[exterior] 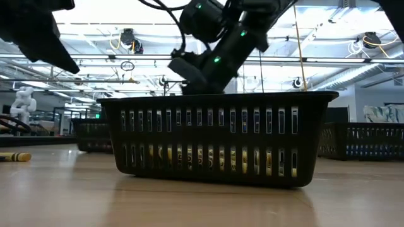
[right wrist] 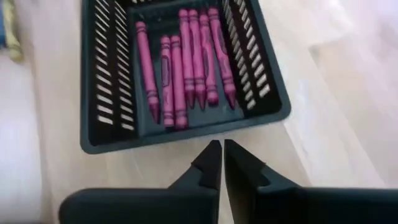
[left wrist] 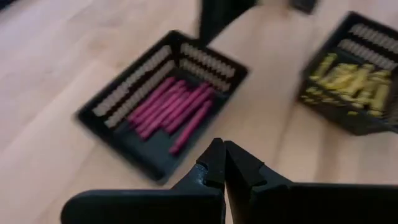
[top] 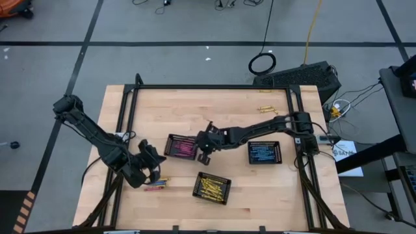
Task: Sort crayons
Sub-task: Adjust the black bins
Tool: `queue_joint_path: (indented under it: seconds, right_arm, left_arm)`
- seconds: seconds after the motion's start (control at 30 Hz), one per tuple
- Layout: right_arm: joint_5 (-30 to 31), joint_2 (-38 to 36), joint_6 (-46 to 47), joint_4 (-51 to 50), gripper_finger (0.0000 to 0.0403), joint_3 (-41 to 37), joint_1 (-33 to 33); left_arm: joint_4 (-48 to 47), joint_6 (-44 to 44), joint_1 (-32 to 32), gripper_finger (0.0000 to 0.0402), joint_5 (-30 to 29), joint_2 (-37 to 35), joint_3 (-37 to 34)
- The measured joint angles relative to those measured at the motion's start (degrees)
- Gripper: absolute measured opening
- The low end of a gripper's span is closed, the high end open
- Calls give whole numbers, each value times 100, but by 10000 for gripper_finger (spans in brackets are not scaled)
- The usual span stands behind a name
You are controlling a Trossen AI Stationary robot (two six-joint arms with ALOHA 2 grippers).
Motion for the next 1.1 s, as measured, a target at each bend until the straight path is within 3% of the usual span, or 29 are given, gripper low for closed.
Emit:
queue_joint_path:
  seconds: [0.2, 0.53, 0.9, 1.1]
  right_arm:
    - [-178, 401, 115, 948, 1, 55, -89]
    - [-162, 1226, 57, 1681, 1, 829, -173]
    - [148, 1541, -488, 1701, 1, 1565, -306]
    - [941, 1026, -889, 544, 1, 1555, -242]
  left_arm:
    - [650, 732, 0, 3, 384, -2, 0]
    - [677, 836, 7, 3, 502, 263, 0]
    - [658, 833, 2, 3, 703, 921, 0]
    - [690, 825, -39, 3, 704, 964, -2]
